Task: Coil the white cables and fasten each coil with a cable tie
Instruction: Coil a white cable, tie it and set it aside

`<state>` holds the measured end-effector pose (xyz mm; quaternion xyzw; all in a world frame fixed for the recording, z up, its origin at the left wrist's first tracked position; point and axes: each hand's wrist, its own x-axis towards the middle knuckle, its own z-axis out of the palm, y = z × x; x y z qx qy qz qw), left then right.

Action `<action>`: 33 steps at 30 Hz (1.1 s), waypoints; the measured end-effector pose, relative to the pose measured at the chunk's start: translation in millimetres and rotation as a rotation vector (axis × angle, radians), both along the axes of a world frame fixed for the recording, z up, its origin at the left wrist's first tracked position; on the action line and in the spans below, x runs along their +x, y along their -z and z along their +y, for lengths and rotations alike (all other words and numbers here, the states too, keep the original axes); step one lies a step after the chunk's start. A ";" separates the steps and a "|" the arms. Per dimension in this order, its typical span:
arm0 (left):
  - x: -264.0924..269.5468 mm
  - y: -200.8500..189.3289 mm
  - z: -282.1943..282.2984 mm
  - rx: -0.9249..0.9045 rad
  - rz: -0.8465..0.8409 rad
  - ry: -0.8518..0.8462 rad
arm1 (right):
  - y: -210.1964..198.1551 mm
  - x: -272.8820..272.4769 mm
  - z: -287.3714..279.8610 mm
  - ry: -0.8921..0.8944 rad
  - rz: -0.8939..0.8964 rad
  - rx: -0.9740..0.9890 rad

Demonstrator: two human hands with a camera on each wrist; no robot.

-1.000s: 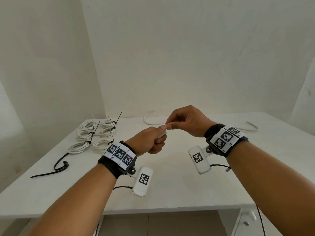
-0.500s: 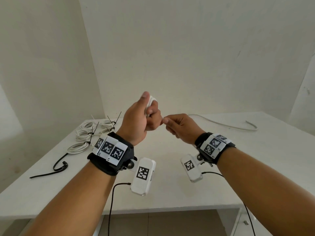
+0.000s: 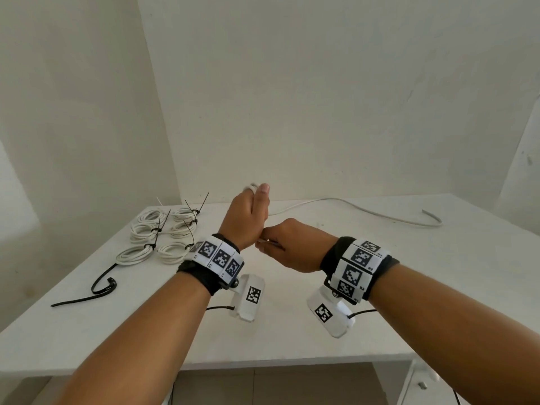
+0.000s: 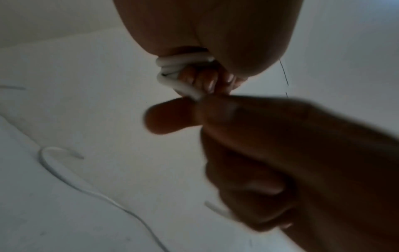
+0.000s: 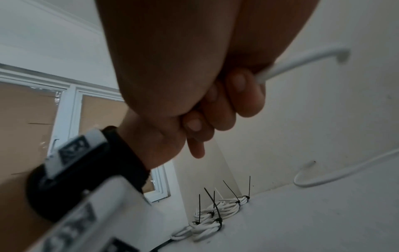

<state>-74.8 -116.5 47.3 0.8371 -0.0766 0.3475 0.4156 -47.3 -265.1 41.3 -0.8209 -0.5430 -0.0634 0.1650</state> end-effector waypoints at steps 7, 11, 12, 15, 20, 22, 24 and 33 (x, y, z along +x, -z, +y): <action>-3.1 27.5 11.6 0.144 0.432 0.138 | -18.2 2.3 -20.5 -0.041 -0.063 -0.030; -13.7 30.6 4.0 0.156 0.516 0.260 | -26.0 7.2 -26.2 -0.089 0.051 0.053; -15.3 30.2 2.4 0.104 0.522 0.291 | -27.9 8.4 -27.4 -0.100 0.077 0.096; -19.8 25.6 1.6 -0.016 0.511 0.381 | -34.0 13.7 -31.7 -0.103 0.144 0.239; -29.2 11.4 -3.5 -0.084 0.486 0.518 | -43.9 15.2 -35.5 -0.137 0.226 0.374; -31.9 7.3 -9.5 -0.041 0.448 0.474 | -46.4 16.1 -35.6 -0.165 0.259 0.434; -34.1 5.3 -13.4 -0.047 0.400 0.443 | -46.8 21.0 -35.2 -0.159 0.282 0.491; -37.9 0.1 -20.0 -0.341 0.291 0.636 | -11.2 13.8 -22.5 -0.181 0.482 0.869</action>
